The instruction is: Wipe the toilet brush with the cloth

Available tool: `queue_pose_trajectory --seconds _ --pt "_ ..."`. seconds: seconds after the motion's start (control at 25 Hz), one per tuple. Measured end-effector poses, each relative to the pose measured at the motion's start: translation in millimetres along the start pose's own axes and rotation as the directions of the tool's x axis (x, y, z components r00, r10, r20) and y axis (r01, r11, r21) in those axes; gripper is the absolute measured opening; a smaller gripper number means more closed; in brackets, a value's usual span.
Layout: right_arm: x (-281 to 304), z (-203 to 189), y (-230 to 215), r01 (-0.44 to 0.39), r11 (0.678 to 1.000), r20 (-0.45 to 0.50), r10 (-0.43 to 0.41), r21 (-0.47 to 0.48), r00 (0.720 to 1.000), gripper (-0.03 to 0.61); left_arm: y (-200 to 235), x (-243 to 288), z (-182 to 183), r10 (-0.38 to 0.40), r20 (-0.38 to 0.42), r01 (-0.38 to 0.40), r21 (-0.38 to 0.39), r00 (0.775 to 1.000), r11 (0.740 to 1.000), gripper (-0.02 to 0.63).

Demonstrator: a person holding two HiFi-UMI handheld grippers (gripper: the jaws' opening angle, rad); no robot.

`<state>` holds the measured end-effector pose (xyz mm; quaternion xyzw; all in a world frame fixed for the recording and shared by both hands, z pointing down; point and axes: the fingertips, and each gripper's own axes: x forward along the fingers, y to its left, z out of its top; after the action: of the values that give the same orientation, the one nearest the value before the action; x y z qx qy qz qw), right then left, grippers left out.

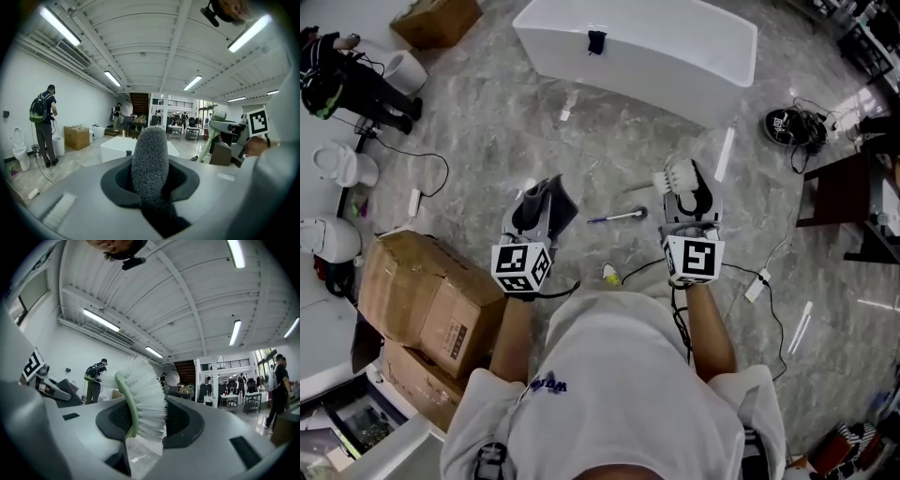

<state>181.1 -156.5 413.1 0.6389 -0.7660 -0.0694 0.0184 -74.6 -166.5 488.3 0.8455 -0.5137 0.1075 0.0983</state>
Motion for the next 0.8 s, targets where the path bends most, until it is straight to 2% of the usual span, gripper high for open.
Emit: queue_pose_trajectory --seconds 0.16,0.52,0.8 --pt "-1 0 8 -0.014 1.0 0.0 0.014 -0.018 1.0 0.166 8 -7 0 0.011 -0.01 -0.011 0.02 1.0 1.0 0.091" --pt "-17 -7 28 -0.011 1.0 -0.033 0.012 0.011 0.999 0.166 43 -30 7 0.081 0.039 -0.08 -0.033 0.996 0.996 0.091" --pt "-19 -2 35 -0.014 1.0 -0.028 0.014 0.004 1.0 0.166 44 -31 12 0.077 0.07 -0.074 -0.042 0.995 0.996 0.091"
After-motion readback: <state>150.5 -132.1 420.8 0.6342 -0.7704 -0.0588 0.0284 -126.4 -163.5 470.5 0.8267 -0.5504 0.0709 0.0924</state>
